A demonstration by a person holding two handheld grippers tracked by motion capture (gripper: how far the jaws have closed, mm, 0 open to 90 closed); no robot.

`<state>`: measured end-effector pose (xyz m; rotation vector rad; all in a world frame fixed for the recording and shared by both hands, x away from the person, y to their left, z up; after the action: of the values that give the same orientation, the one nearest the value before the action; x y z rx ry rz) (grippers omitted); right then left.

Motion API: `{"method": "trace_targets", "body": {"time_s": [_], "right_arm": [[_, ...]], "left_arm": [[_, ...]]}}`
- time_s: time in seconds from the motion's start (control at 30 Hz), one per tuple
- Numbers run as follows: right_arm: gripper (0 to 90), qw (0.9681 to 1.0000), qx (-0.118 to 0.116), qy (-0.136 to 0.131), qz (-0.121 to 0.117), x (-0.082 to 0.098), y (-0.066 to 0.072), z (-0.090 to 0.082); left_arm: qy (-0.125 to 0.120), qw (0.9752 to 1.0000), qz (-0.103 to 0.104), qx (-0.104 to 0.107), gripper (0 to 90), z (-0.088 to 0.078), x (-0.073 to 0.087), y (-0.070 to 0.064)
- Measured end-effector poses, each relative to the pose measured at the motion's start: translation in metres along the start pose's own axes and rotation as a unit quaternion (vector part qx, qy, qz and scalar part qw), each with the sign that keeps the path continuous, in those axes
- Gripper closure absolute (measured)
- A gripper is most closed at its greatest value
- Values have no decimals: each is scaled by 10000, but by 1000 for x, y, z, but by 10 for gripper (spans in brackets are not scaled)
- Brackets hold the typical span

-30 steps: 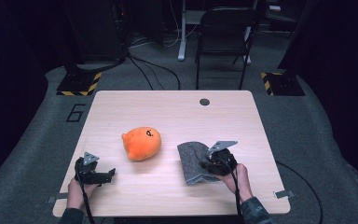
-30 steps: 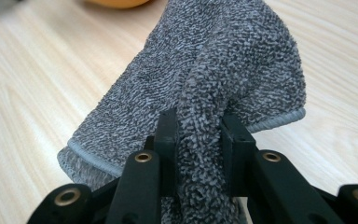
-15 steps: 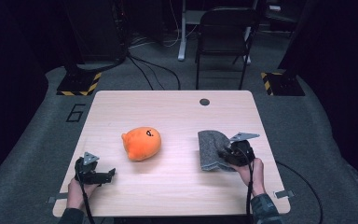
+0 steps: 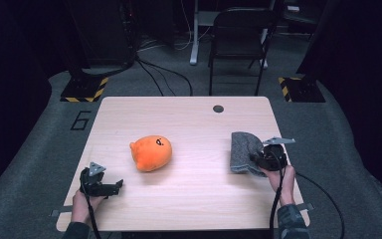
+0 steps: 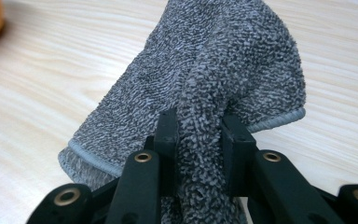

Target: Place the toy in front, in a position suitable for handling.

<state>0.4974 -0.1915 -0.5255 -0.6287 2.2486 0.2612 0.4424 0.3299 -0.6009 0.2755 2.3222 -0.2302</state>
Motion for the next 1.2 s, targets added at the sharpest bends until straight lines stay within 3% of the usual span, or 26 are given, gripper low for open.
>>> {"method": "trace_targets", "body": {"time_s": [0.27,0.53,1.0,1.2], "right_arm": [[712,9987,384,49,346,10,-31,4],[702,9960,695,155,536,19,-54,9],[674,9905,1155,316,684,31,-81,28],[602,9911,1036,379,745,36,-82,36]], "left_arm": [[-6,10000,2,-4,1,0,0,0],[-6,10000,9,-4,1,0,0,0],[4,10000,1,-11,1,1,-1,0],[24,10000,9,11,2,1,0,0]]}}
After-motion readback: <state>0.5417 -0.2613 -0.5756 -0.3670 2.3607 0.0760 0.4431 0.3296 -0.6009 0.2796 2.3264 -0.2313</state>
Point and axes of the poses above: each handheld gripper's, and its own axes: z roughly forward along the jaws, x roughly out of its underside, y roughly to its left, the point moved 10 cm from there along z, roughly forward along the jaws, and after that the axes turned 7 degrees about -z, right-handed, at the moved point
